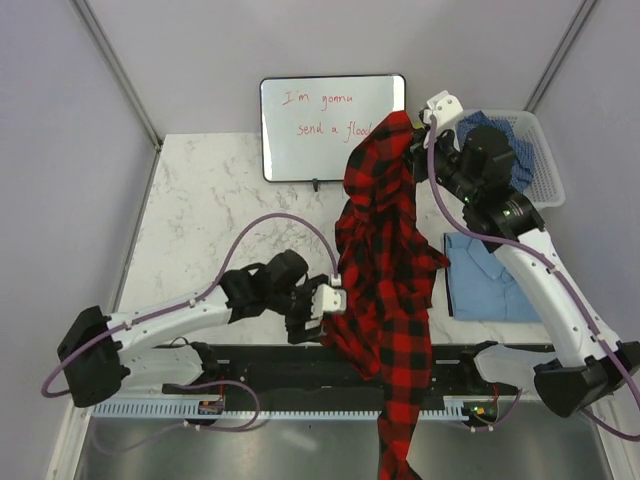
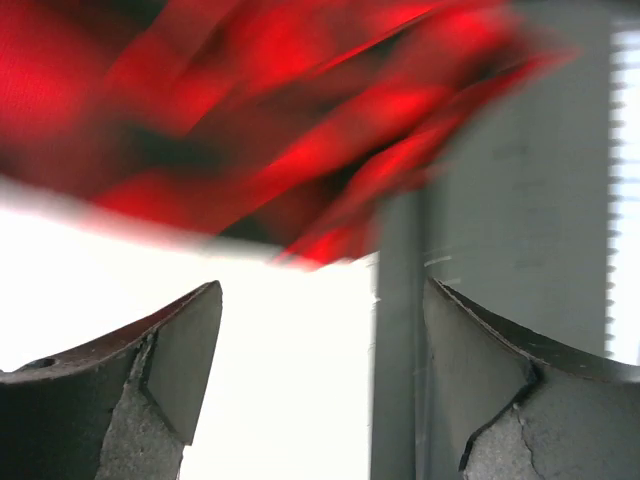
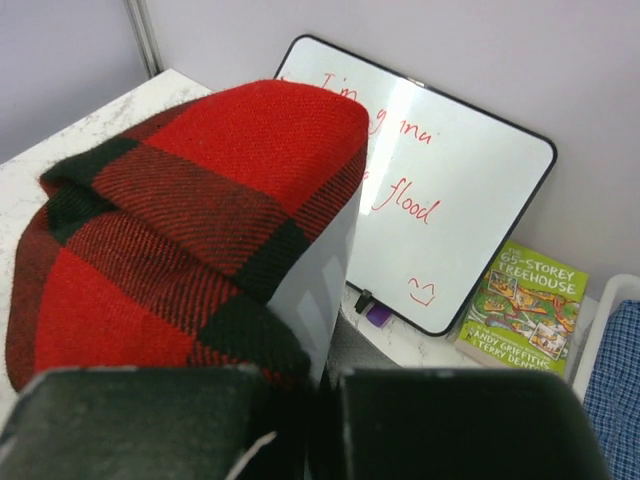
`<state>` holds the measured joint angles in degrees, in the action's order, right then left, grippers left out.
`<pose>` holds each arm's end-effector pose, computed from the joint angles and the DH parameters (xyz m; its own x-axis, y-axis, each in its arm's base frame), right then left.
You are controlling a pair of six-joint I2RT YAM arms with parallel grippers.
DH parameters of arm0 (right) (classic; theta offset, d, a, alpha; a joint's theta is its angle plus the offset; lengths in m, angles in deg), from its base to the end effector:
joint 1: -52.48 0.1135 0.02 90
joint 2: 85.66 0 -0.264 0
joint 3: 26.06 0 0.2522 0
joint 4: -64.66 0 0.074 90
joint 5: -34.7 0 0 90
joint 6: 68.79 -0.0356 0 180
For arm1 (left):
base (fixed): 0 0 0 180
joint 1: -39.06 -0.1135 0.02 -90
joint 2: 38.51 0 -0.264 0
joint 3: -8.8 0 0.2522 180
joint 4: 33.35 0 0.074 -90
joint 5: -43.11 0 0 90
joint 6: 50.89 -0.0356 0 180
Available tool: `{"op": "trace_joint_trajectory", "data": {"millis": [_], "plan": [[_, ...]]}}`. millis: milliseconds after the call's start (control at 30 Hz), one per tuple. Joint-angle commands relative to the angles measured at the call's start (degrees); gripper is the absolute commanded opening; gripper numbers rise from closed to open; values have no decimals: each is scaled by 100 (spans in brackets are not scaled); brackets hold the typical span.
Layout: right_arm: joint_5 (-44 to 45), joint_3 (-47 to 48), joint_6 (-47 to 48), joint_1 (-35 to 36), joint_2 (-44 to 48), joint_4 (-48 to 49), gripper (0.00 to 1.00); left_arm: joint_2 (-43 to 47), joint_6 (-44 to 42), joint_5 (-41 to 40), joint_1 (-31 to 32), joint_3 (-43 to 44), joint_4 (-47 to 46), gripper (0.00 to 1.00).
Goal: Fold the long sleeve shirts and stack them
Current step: Flatten the shirt out
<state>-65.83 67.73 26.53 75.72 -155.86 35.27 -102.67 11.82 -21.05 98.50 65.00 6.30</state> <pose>0.2457 0.1126 0.4518 -0.0410 -0.1168 -0.9923 -0.5612 0.8244 -0.0739 0.1016 -0.2027 0.2379 0.0901 0.6590 -0.7467 0.9937 -0.1098 0.0230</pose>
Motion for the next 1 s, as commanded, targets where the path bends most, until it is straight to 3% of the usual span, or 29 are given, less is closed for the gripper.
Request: {"op": "trace_joint_trajectory", "data": {"millis": [0,100,233,400,433,567,733,833,967], "plan": [[-29,-92,-110,-22,593,-122,0,-535,449,-2,-1380,123,-532,87],[-11,-268,-93,-30,909,-412,0,-903,864,421,-2137,168,-908,87],[173,-532,-128,-22,1393,-607,0,-1659,1217,736,-2279,475,-1173,79],[244,-559,-225,-22,1710,-800,0,-2486,1769,1019,-2279,994,-1410,78],[226,-550,-242,-22,1728,-800,0,-2600,1832,993,-2279,1030,-1611,72],[191,-357,-242,-13,1702,-818,0,-2645,2069,1193,-2288,995,-2323,61],[139,74,-268,-22,1465,-783,0,-2698,2096,1388,-2288,986,-2501,72],[129,267,-269,-22,1351,-783,0,-2549,2236,1687,-2419,977,-2756,68],[86,277,-277,-22,1333,-774,0,-2434,2544,1319,-2385,1065,-2905,66]]}}
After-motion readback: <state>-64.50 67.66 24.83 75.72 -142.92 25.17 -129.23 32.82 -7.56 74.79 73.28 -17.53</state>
